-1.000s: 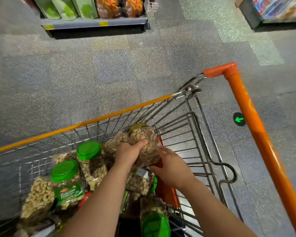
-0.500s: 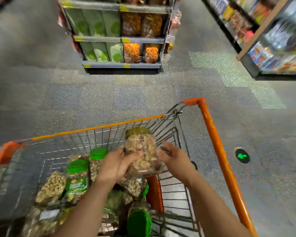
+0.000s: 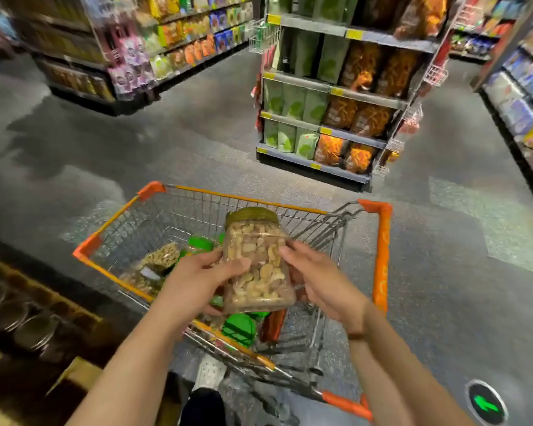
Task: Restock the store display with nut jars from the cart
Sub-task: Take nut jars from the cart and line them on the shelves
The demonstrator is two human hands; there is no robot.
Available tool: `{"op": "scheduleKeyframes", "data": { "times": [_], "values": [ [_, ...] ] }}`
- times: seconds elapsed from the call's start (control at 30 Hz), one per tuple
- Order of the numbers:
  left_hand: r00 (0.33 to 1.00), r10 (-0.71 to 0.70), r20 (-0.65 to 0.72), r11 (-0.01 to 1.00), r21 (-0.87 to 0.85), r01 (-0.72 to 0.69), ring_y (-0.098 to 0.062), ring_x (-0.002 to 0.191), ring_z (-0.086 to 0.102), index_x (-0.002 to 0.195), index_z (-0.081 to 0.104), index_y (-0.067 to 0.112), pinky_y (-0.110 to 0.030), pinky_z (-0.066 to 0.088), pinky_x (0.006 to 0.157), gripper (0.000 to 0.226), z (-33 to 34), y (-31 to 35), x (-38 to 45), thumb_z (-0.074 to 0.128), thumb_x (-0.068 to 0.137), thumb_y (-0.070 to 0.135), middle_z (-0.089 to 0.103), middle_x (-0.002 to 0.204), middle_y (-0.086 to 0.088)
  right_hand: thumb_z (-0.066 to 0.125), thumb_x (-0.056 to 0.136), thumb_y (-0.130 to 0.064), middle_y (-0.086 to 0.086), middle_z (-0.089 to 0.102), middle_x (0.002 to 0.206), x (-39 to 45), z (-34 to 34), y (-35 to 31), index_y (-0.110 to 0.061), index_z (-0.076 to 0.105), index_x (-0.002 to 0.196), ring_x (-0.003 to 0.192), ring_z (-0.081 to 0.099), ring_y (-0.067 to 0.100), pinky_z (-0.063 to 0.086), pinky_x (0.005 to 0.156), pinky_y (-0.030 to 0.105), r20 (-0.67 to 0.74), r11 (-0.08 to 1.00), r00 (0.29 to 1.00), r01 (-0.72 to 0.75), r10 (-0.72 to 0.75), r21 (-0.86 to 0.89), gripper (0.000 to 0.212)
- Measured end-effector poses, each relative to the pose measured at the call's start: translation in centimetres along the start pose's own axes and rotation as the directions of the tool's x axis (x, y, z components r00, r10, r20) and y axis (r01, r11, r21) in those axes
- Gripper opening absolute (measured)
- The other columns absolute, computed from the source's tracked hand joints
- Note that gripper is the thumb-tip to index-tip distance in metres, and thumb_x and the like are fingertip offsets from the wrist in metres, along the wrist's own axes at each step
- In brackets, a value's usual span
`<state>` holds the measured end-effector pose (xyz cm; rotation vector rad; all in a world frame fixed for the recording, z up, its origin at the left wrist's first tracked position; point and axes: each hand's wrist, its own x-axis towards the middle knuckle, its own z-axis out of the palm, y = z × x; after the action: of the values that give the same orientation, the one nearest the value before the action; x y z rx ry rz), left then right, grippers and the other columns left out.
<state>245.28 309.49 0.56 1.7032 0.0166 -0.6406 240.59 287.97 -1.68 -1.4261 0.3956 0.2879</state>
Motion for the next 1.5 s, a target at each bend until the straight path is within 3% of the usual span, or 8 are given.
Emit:
{"op": "scheduleKeyframes", "data": {
  "times": [0.17,0.33,0.5,0.73,0.9,1.2,1.33,1.5],
  "values": [
    [0.99,0.04,-0.136,0.994,-0.092,-0.053,-0.021,0.088,0.077,0.104,0.08,0.026,-0.054,0.063,0.073,0.039,-2.7,-1.5,-9.1,0.09,0.068,0.036,0.079,0.096,-0.002,0.077,0.072,-0.048,0.005,0.073,0.124,-3.1,5.4,-0.3,-0.021,0.063,0.129,0.121,0.066,0.029,0.049,0.104,0.061,0.174,1.0,0.985,0.009,-0.011,0.013,0.065],
    [0.958,0.105,-0.266,0.985,-0.105,-0.137,-0.021,0.104,0.074,0.108,0.079,0.034,-0.057,0.057,0.093,0.054,-6.4,-3.5,-17.8,0.094,0.057,0.045,0.079,0.105,0.001,0.076,0.069,-0.048,0.007,0.073,0.121,-7.7,12.5,-1.1,-0.021,0.056,0.138,0.112,0.07,0.024,0.056,0.094,0.058,0.28,0.988,0.955,0.125,-0.096,-0.09,0.077],
    [0.919,0.155,-0.362,0.967,-0.135,-0.216,-0.024,0.092,0.076,0.096,0.08,0.035,-0.044,0.063,0.075,0.023,-9.6,-6.6,-26.7,0.079,0.086,0.014,0.079,0.096,-0.003,0.073,0.078,-0.042,0.001,0.077,0.11,-13.2,19.8,0.1,-0.02,0.057,0.134,0.095,0.074,0.021,0.058,0.081,0.048,0.417,0.954,0.888,0.269,-0.193,-0.132,0.062],
    [0.812,0.132,-0.569,0.965,-0.115,-0.237,-0.014,0.098,0.075,0.127,0.068,0.036,-0.048,0.063,0.082,0.054,-14.0,-13.9,-42.3,0.084,0.078,0.051,0.078,0.109,0.006,0.082,0.08,-0.032,0.004,0.076,0.11,-22.7,31.2,5.9,-0.023,0.063,0.125,0.097,0.074,0.024,0.06,0.076,0.043,0.618,0.95,0.764,0.299,-0.185,-0.085,0.049],
    [0.714,0.074,-0.696,0.972,-0.111,-0.209,-0.01,0.105,0.073,0.13,0.07,0.033,-0.042,0.061,0.088,0.062,-16.3,-19.3,-54.7,0.084,0.075,0.057,0.073,0.121,0.012,0.084,0.07,-0.043,0.005,0.074,0.117,-30.4,39.9,11.3,-0.021,0.052,0.141,0.103,0.073,0.026,0.059,0.069,0.04,0.722,0.961,0.685,0.252,-0.095,-0.112,0.081],
    [0.452,-0.047,-0.891,0.982,-0.125,-0.144,-0.01,0.11,0.07,0.125,0.072,0.035,-0.042,0.061,0.088,0.075,-18.3,-27.1,-71.8,0.079,0.063,0.078,0.071,0.126,0.015,0.088,0.07,-0.04,-0.007,0.068,0.121,-42.8,52.5,17.2,-0.038,0.052,0.127,0.109,0.07,0.015,0.063,0.083,0.043,0.895,0.937,0.447,0.309,0.01,-0.165,0.068],
    [0.357,-0.072,-0.931,0.981,-0.131,-0.144,-0.016,0.103,0.073,0.112,0.076,0.04,-0.038,0.06,0.086,0.043,-19.0,-29.6,-76.5,0.077,0.077,0.065,0.077,0.105,0.014,0.09,0.068,-0.036,-0.007,0.07,0.12,-45.6,57.2,19.3,-0.032,0.051,0.135,0.101,0.073,0.01,0.06,0.071,0.033,0.941,0.922,0.333,0.342,0.061,-0.181,0.077],
    [0.228,-0.12,-0.966,0.984,-0.147,-0.105,-0.006,0.112,0.065,0.102,0.077,0.042,-0.028,0.055,0.086,0.045,-21.4,-31.8,-80.4,0.078,0.066,0.069,0.069,0.12,0.023,0.093,0.058,-0.041,-0.005,0.067,0.131,-46.9,63.5,21.4,-0.039,0.054,0.137,0.117,0.067,0.019,0.06,0.091,0.05,0.97,0.908,0.216,0.373,0.115,-0.191,0.088]
  ]
}}
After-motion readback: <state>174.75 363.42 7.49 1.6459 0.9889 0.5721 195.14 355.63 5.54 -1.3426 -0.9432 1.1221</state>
